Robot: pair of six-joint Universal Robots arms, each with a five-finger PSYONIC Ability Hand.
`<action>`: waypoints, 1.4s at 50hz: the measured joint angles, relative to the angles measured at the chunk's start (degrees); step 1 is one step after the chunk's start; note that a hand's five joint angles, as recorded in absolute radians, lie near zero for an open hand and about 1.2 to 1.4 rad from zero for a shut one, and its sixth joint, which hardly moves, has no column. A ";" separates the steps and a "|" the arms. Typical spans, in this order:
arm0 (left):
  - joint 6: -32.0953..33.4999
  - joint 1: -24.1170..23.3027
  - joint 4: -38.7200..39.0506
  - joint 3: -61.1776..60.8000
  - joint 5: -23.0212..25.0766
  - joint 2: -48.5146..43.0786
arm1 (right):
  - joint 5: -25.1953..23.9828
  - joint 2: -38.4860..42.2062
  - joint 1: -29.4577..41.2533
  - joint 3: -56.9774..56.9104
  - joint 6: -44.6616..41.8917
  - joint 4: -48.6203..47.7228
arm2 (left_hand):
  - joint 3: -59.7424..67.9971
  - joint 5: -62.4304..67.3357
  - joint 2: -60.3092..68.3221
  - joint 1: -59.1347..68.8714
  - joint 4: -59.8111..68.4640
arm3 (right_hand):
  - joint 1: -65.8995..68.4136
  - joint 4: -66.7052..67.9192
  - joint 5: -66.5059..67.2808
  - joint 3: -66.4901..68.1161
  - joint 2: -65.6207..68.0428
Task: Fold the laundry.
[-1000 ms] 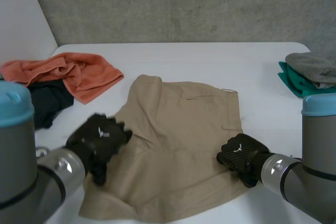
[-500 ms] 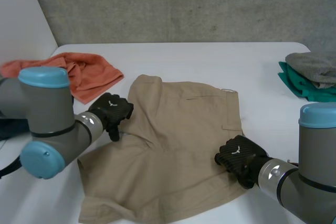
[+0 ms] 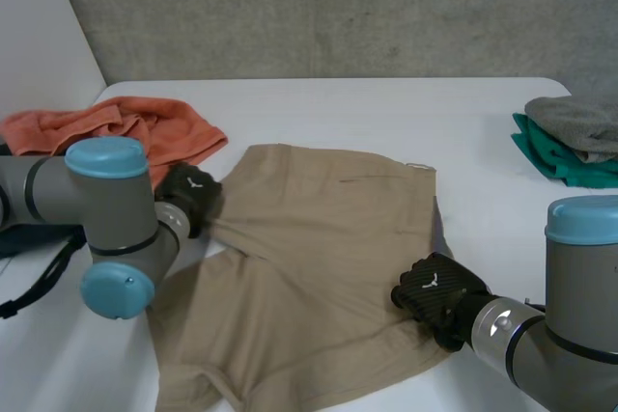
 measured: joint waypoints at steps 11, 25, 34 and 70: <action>6.39 -1.61 0.10 -4.01 -4.84 5.06 | 0.31 0.14 1.33 -0.23 0.82 -0.39 | -36.13 -35.32 -36.54 -38.59 -36.98 | 0.00 0.00 0.00 0.00 0.00; -5.41 -3.54 -11.76 -19.25 -3.34 26.62 | 1.28 0.13 0.68 -0.91 2.13 -1.64 | -41.18 -38.96 -41.56 -38.62 -41.69 | 0.00 0.00 0.00 0.00 0.00; -16.98 -6.52 -26.02 -32.13 1.98 40.26 | 2.45 0.44 0.59 -1.66 2.54 -1.75 | -39.84 -37.31 -39.96 -37.22 -40.11 | 0.00 0.00 0.01 0.00 0.00; -20.63 -6.83 -17.92 -25.37 -3.83 24.91 | -0.79 -10.75 -1.37 2.83 3.85 5.00 | -0.08 0.86 -0.08 -0.46 0.00 | -34.54 -43.37 -44.25 -42.39 -40.78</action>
